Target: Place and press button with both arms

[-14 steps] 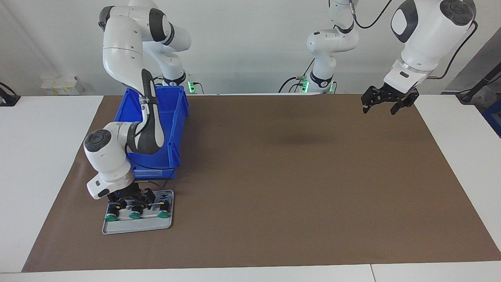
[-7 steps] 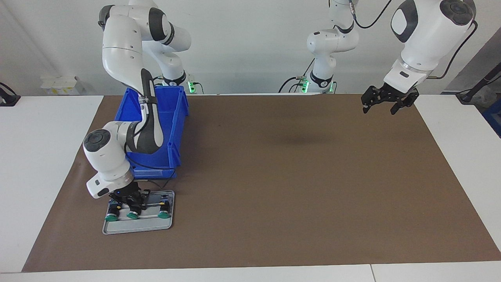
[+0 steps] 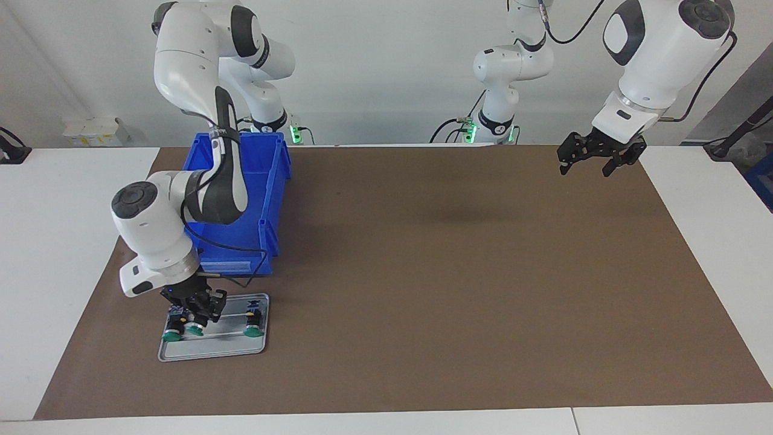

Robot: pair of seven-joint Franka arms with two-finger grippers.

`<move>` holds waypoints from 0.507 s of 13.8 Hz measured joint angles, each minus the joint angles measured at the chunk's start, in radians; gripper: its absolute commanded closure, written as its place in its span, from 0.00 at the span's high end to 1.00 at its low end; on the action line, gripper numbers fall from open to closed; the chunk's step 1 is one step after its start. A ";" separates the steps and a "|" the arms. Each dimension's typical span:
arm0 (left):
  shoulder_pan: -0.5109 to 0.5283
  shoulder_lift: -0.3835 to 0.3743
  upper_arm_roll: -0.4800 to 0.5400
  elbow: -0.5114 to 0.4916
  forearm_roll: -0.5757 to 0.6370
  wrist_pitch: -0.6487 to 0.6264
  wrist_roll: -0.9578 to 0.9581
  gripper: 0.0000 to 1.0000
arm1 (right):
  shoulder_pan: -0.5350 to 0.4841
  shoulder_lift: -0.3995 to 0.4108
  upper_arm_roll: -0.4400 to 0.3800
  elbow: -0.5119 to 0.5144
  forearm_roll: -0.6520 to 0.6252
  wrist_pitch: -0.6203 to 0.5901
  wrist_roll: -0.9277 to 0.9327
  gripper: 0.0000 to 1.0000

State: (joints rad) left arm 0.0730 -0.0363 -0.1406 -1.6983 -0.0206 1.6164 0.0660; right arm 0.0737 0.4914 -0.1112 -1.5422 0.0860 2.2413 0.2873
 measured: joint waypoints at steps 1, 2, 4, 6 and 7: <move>0.000 0.000 0.000 0.000 0.000 0.000 0.000 1.00 | 0.010 -0.029 0.000 0.002 -0.001 -0.026 0.101 0.00; 0.000 0.000 0.000 0.000 0.000 0.000 0.000 1.00 | 0.023 -0.061 0.000 0.005 -0.001 -0.055 0.225 0.00; 0.000 0.000 0.000 0.000 0.000 0.000 0.000 1.00 | 0.066 -0.110 0.001 0.014 -0.002 -0.134 0.450 0.00; 0.000 0.000 0.000 0.000 0.000 0.000 0.000 1.00 | 0.158 -0.132 0.002 0.027 -0.024 -0.198 0.708 0.00; 0.000 0.000 0.000 0.000 0.000 0.000 0.000 1.00 | 0.215 -0.132 0.003 0.031 -0.043 -0.203 0.843 0.00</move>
State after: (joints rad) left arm 0.0730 -0.0366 -0.1406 -1.6987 -0.0206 1.6164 0.0660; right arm 0.2888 0.3592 -0.1079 -1.5115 0.0435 2.0381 1.1307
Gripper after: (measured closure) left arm 0.000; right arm 0.581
